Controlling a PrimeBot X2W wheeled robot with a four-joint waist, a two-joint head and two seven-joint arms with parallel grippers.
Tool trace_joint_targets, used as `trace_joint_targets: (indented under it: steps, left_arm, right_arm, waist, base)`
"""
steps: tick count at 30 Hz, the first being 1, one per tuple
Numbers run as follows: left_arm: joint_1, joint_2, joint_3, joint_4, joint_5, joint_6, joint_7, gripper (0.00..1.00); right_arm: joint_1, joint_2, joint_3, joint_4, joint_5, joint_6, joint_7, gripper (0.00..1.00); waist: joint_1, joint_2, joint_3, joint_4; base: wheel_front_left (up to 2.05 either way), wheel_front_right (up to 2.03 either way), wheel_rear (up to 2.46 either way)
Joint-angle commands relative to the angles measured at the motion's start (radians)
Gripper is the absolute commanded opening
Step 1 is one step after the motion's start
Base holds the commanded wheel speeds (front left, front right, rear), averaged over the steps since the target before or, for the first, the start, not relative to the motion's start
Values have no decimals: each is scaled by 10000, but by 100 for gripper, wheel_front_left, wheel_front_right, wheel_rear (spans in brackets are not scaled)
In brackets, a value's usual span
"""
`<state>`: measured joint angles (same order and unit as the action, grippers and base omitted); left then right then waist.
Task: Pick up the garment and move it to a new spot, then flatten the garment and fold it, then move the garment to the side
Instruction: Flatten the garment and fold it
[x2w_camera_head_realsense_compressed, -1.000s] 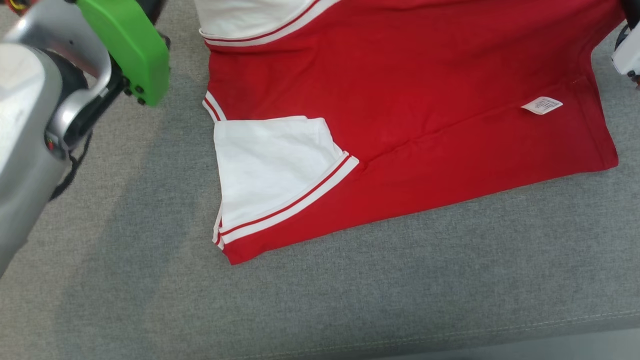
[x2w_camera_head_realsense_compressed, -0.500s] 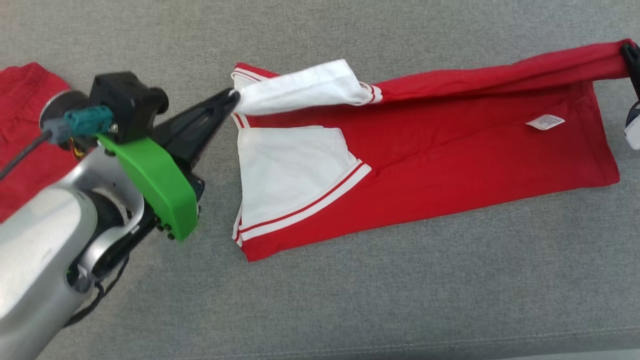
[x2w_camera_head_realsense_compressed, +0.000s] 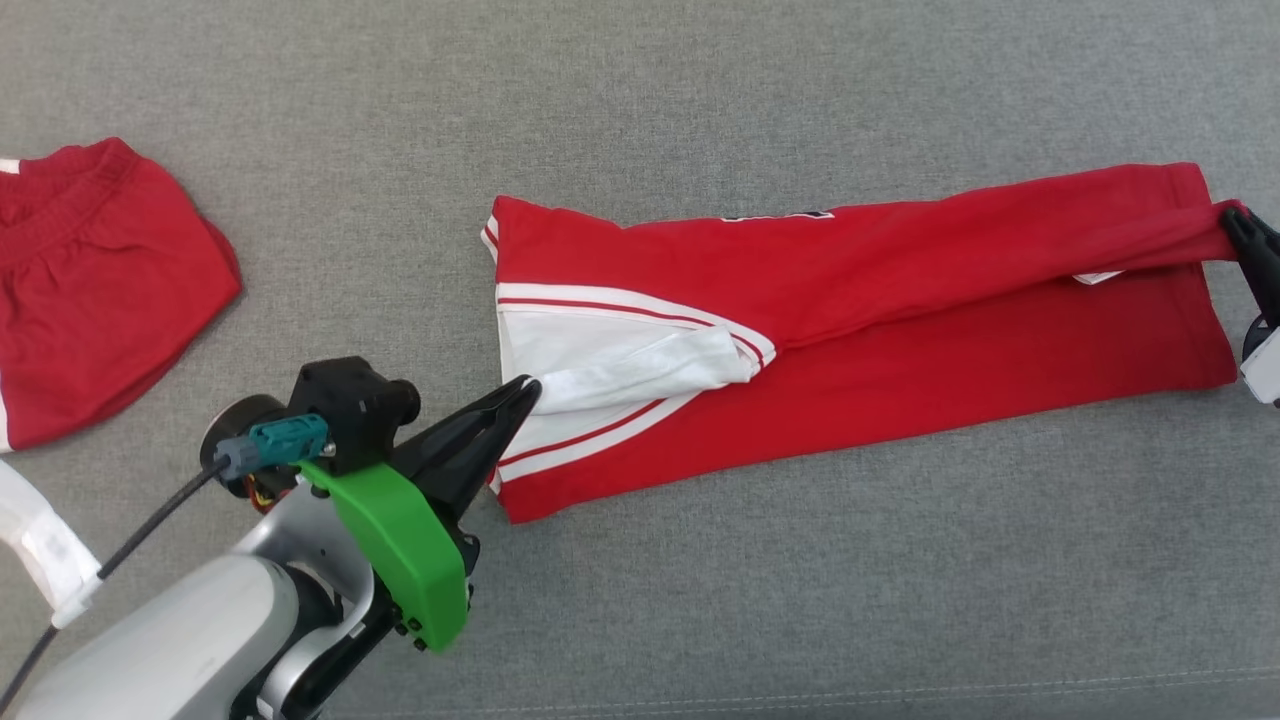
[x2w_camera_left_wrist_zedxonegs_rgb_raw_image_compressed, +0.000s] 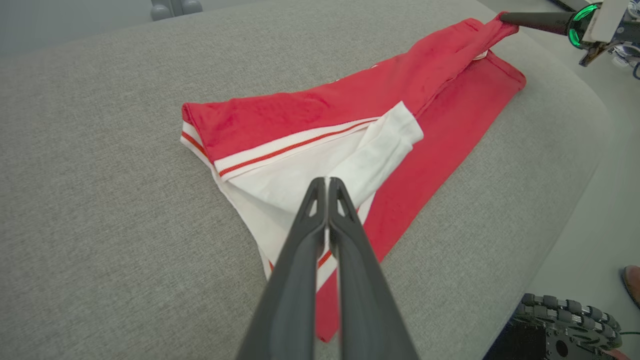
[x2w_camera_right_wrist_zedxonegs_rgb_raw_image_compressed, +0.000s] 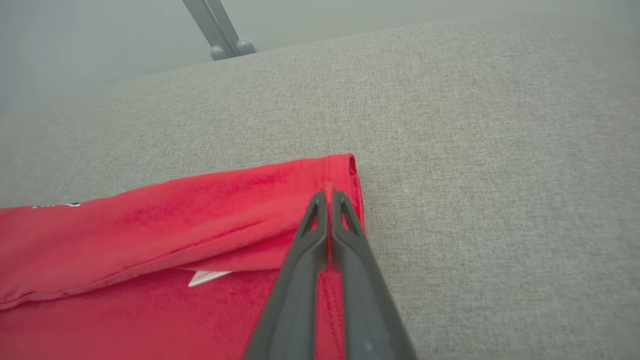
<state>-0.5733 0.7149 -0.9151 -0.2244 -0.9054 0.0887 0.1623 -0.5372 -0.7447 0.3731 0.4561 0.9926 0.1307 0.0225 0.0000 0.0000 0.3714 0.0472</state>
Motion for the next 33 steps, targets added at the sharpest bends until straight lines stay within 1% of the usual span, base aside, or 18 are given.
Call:
trace_joint_targets:
  steps: [1,2,4,6,9,11,13,14,18,22,24,28,30,33]
  left_arm:
    - [233,-125,28,76,115,117,-245,100]
    - [356,-207,35,181,199,193,-468,100]
    - [645,-344,132,356,309,484,-1000,100]
    - [1018,-469,213,559,580,855,-1636,100]
    - [1733,-773,373,913,852,1530,-2746,100]
    - [2216,-960,423,1211,1048,1937,-3458,100]
    - [2664,-1216,464,1472,1272,2259,-3892,100]
    - [2835,-1360,505,1541,1348,2363,-4025,100]
    - [3570,-1918,771,1832,1978,2519,-4278,100]
    - [4479,-2721,1912,1590,3491,2993,-4268,100]
    - [4976,-3164,2487,1486,4127,3021,-4260,100]
    - [5786,-3913,3425,1426,5089,2799,-4264,100]
    - [6085,-4192,3815,1489,5460,2594,-4264,100]
    - [6382,-4665,4310,1600,5954,2173,-4264,100]
  right_arm:
    - [164,29,-80,68,96,1,-150,100]
    - [284,59,-124,117,136,1,-264,100]
    - [519,111,-217,165,171,1,-536,100]
    - [849,188,-249,170,126,1,-867,100]
    - [1413,314,-208,237,-162,1,-1456,100]
    - [1790,527,-152,279,-325,3,-1810,100]
    - [2107,720,-107,298,-453,1,-2081,100]
    - [2223,797,-79,293,-535,1,-2182,100]
    - [2698,1281,-133,377,-853,3,-2586,100]
    - [2997,1782,-288,506,-1101,1,-2778,100]
    - [3093,2031,-400,568,-1196,1,-2830,100]
    - [3218,2431,-715,740,-1353,1,-2879,100]
    - [3239,2549,-903,846,-1433,1,-2871,100]
    - [3166,2644,-1215,1056,-1440,1,-2879,100]
  waist:
    - [0,0,-134,-4]
    - [0,0,-252,-6]
    - [0,0,-481,-27]
    - [0,0,-784,-73]
    - [0,0,-1308,-168]
    - [0,0,-1629,-238]
    - [0,0,-1892,-288]
    - [0,0,-1993,-298]
    - [0,0,-2355,-274]
    - [0,0,-2596,-177]
    - [0,0,-2664,-101]
    - [0,0,-2774,172]
    - [0,0,-2791,347]
    - [0,0,-2788,657]
  base:
    - [0,0,0]
    - [0,0,0]
    - [0,0,0]
    - [0,0,0]
    - [0,0,0]
    - [0,0,0]
    - [0,0,0]
    - [0,0,0]
    - [0,0,0]
    - [0,0,0]
    - [0,0,0]
    - [0,0,0]
    - [0,0,0]
    - [0,0,0]
